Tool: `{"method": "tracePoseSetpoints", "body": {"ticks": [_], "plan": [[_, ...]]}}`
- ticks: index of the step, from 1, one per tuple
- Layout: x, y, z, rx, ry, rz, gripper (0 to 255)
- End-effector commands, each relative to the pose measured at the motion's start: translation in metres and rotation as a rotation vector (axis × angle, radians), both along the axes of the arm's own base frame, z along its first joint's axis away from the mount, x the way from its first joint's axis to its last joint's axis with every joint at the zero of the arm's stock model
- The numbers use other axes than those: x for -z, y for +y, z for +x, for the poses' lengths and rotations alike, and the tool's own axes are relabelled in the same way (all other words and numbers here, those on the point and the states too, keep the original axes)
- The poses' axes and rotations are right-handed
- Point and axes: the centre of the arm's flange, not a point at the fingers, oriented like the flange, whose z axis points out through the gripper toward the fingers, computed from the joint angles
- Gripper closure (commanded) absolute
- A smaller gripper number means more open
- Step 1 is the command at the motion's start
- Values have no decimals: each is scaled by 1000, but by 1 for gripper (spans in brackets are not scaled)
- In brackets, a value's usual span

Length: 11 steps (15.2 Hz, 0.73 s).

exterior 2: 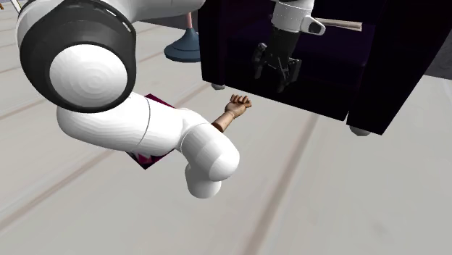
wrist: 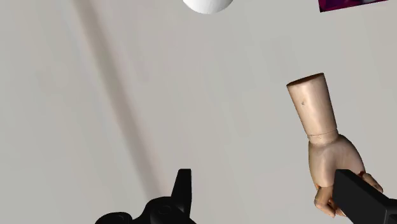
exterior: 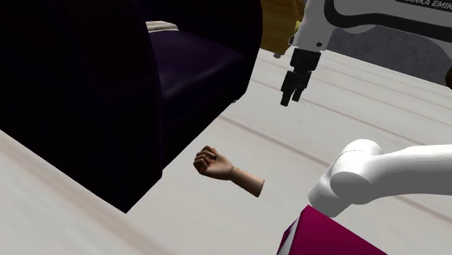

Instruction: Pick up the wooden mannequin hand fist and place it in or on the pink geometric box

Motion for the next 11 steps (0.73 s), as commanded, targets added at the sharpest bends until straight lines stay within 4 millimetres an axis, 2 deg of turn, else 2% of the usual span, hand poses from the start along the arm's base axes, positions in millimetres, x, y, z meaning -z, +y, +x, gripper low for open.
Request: {"method": "tracePoseSetpoints", "body": {"ticks": [1, 11], "plan": [[0, 0, 0, 0, 0, 0, 0], [104, 71, 2, -47, -20, 82, 0]]}}
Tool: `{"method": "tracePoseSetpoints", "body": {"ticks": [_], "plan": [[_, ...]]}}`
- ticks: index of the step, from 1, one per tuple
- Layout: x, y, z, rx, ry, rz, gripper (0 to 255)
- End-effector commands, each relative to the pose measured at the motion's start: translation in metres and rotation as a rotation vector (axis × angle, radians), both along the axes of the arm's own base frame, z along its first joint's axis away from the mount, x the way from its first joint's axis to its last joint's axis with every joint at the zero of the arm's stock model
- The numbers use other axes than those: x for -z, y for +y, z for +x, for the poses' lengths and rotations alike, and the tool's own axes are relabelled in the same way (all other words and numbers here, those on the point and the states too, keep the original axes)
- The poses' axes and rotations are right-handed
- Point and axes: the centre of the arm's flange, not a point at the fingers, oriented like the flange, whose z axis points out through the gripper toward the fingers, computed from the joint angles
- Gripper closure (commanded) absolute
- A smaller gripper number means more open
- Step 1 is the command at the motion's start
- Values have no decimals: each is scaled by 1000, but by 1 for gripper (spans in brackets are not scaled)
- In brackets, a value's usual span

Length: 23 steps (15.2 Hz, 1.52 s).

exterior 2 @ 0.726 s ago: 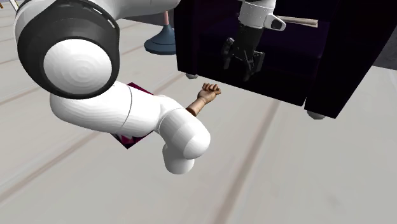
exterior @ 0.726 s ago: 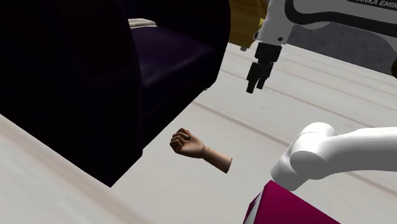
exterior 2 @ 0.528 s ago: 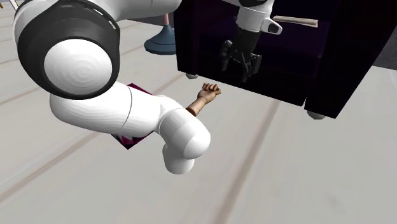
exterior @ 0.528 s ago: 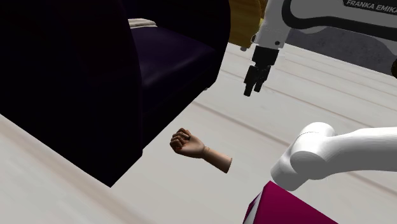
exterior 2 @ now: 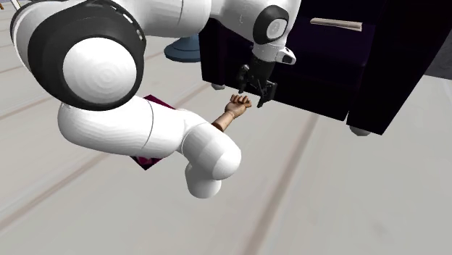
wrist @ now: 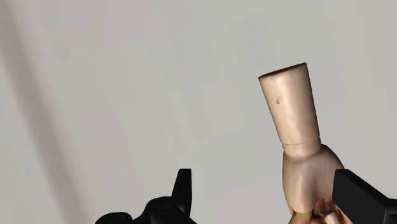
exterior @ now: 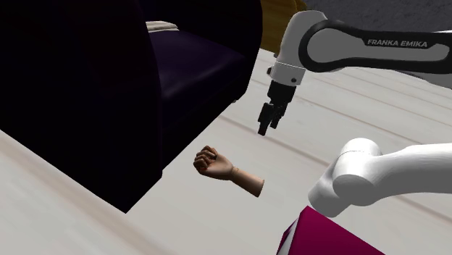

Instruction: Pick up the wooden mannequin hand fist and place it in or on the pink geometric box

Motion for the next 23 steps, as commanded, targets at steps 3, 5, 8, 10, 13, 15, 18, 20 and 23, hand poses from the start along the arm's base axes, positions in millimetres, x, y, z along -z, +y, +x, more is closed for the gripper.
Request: {"method": "tracePoseSetpoints", "body": {"ticks": [3, 5, 8, 10, 13, 15, 18, 20, 23], "plan": [[41, 32, -2, -17, -10, 34, 0], [61, 48, -1, -27, -14, 50, 0], [90, 72, -1, -40, -20, 75, 0], [109, 89, -1, -50, -24, 91, 0], [123, 95, -3, -52, -25, 95, 0], [133, 97, -4, -52, -25, 95, 0], [151, 102, -6, -52, -25, 95, 0], [151, 102, -6, -52, -25, 95, 0], [151, 102, -6, -52, -25, 95, 0]]}}
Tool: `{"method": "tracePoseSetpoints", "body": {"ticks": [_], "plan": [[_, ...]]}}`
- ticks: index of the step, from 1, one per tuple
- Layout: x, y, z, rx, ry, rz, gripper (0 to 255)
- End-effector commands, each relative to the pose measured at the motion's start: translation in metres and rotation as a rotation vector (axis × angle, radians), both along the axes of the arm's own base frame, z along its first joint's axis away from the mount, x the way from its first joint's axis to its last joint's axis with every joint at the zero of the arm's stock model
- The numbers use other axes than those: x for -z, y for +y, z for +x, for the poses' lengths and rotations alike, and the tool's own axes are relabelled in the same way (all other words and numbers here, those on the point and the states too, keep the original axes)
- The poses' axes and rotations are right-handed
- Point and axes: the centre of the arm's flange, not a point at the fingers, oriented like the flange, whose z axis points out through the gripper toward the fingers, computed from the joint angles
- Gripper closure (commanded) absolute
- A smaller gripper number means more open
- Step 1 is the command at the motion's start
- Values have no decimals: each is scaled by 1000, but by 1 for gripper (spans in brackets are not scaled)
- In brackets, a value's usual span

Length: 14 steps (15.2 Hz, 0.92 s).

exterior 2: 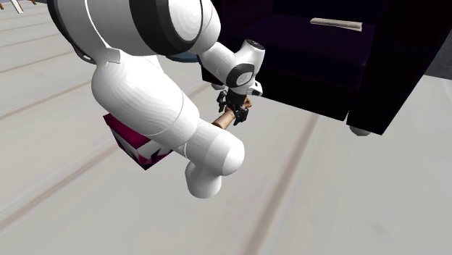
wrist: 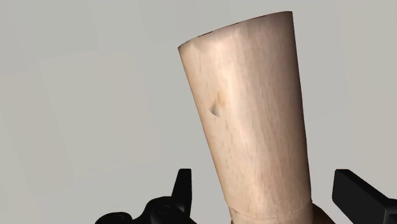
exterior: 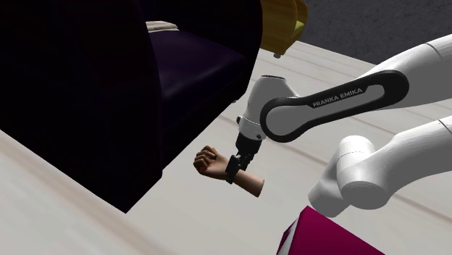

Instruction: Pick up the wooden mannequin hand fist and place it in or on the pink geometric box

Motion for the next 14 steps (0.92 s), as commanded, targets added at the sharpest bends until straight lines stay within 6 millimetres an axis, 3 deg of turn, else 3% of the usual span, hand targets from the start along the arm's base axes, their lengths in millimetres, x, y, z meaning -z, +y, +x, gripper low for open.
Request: {"method": "tracePoseSetpoints", "body": {"ticks": [1, 3, 4, 14], "plan": [[0, 0, 0, 0, 0, 0, 0], [0, 0, 0, 0, 0, 0, 0], [0, 0, 0, 0, 0, 0, 255], [-5, 0, 0, 0, 0, 0, 255]]}}
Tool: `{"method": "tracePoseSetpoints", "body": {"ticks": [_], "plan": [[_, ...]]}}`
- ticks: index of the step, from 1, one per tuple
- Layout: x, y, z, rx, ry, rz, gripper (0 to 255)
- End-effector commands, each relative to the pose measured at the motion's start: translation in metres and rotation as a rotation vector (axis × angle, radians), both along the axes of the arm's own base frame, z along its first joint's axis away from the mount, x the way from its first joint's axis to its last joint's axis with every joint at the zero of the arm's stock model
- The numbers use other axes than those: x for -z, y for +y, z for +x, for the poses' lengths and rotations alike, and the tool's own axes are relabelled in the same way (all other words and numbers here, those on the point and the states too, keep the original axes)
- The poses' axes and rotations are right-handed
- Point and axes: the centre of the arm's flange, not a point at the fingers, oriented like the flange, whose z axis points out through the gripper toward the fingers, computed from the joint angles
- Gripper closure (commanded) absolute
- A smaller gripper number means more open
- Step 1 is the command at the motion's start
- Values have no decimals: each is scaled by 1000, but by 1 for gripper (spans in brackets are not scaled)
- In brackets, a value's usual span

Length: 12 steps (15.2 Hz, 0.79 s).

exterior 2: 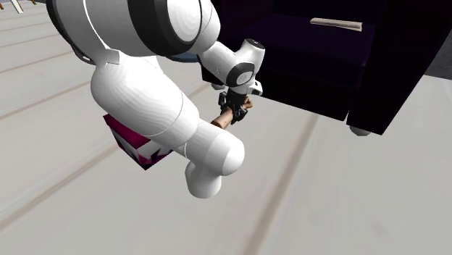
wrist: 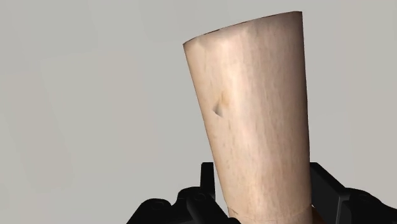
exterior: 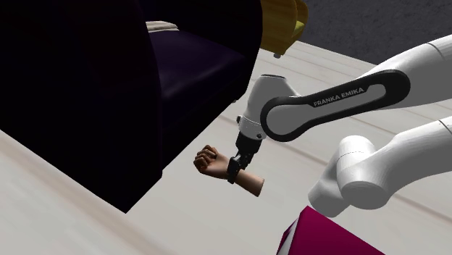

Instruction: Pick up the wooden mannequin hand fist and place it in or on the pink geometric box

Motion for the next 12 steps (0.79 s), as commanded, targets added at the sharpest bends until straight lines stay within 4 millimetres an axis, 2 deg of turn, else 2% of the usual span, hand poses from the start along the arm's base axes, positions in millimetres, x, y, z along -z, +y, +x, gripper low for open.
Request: {"method": "tracePoseSetpoints", "body": {"ticks": [1, 12], "plan": [[-8, 0, 0, 0, 0, 0, 255], [-66, 0, 0, 0, 0, 0, 255]]}}
